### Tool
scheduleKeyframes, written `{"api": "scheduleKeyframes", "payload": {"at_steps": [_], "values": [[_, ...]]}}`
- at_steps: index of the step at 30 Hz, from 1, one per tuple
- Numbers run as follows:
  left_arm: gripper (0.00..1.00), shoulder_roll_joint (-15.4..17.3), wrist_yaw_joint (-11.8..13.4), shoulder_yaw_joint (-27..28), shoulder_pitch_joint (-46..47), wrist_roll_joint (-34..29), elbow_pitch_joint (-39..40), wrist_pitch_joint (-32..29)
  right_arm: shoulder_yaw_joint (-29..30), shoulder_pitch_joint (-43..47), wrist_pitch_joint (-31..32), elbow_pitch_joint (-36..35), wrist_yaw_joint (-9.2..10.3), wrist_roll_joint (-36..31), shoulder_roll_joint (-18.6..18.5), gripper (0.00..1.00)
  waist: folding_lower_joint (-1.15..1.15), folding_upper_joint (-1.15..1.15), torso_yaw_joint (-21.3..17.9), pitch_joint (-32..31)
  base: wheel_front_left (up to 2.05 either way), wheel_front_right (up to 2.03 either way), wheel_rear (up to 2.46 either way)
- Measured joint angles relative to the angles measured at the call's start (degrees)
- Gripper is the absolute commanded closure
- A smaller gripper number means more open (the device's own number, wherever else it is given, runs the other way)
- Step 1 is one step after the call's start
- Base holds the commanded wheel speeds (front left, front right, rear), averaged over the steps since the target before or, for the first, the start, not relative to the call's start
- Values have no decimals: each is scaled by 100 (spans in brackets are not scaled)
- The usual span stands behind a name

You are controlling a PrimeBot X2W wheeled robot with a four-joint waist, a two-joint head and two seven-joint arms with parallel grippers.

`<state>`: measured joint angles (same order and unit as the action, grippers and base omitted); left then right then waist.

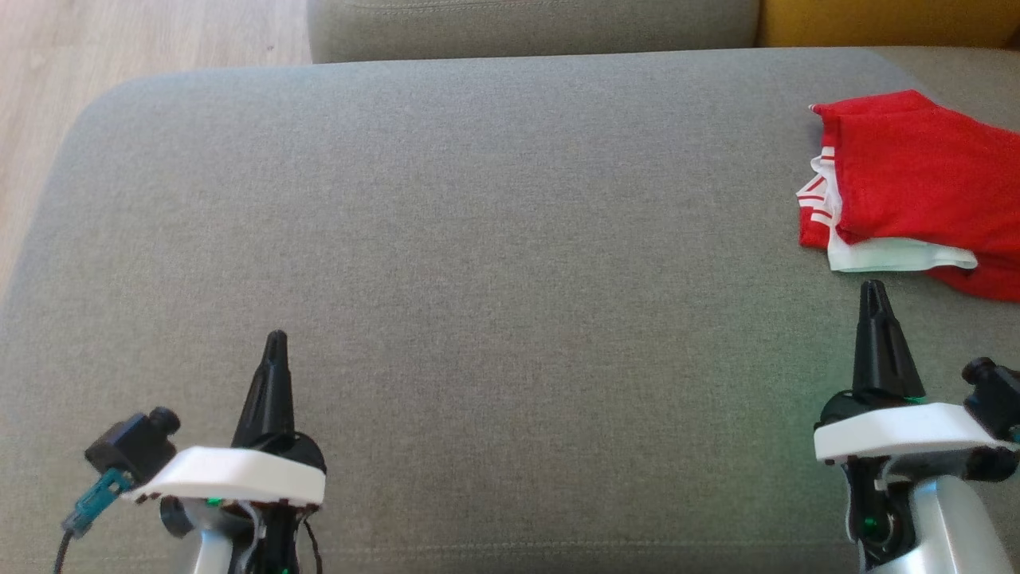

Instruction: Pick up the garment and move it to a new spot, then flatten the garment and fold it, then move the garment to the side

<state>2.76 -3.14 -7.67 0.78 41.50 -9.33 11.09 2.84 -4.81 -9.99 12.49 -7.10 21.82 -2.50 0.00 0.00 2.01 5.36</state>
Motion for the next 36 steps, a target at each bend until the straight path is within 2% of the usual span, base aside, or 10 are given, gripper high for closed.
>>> {"api": "scheduleKeyframes", "payload": {"at_steps": [36], "values": [[100, 43, -147, 312, 66, 1947, -207, -548, 149, 1, 582, 124, 0, 2591, -1, 100, 0, 0, -75, -191, 0, 0, 0]]}}
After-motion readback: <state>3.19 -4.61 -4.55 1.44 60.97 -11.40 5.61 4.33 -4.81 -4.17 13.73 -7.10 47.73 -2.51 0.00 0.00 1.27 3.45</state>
